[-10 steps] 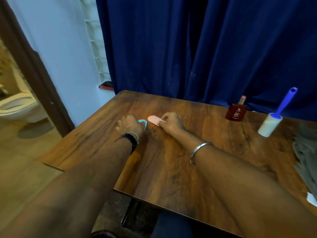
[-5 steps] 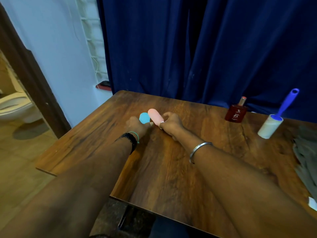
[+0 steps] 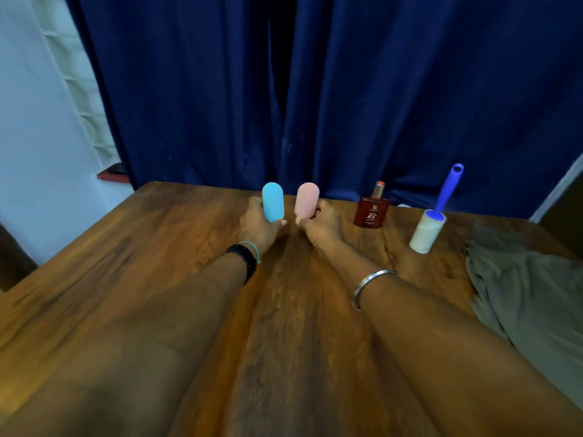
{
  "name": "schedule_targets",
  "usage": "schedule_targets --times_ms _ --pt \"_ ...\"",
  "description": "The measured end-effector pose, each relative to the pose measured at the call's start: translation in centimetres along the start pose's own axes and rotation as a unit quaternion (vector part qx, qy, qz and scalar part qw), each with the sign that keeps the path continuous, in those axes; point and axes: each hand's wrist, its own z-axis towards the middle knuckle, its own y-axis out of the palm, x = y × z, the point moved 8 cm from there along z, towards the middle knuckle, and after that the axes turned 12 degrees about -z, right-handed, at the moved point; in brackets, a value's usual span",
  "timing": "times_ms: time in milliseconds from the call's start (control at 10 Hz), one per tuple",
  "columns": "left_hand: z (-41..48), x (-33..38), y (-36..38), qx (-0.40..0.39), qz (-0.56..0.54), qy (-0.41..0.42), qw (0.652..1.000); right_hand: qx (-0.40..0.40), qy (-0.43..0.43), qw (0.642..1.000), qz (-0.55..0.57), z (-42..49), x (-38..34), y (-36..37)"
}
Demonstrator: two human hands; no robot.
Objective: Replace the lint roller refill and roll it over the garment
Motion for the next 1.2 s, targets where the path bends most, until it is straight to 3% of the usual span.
schedule_targets --times_ms 200,400,800,1200 --pt "2.4 0.5 6.6 -0.026 -0.01 0.024 0.999 0.077 0.035 0.994 -0.065 3.2 3.5 -3.1" --pt "4.3 0.2 10.6 -0.016 0.034 0.037 0.999 0.082 0.059 0.992 -0.071 5.2 5.7 -3.0" --pt "6.3 -0.7 12.4 0.009 0.138 0.052 0.989 0.1 0.066 0.988 -0.097 6.6 5.7 -2.6" --pt "4.6 -1.6 10.9 -0.01 0.079 -0.009 0.997 0.116 0.063 0.988 -0.075 3.9 6.1 -3.4"
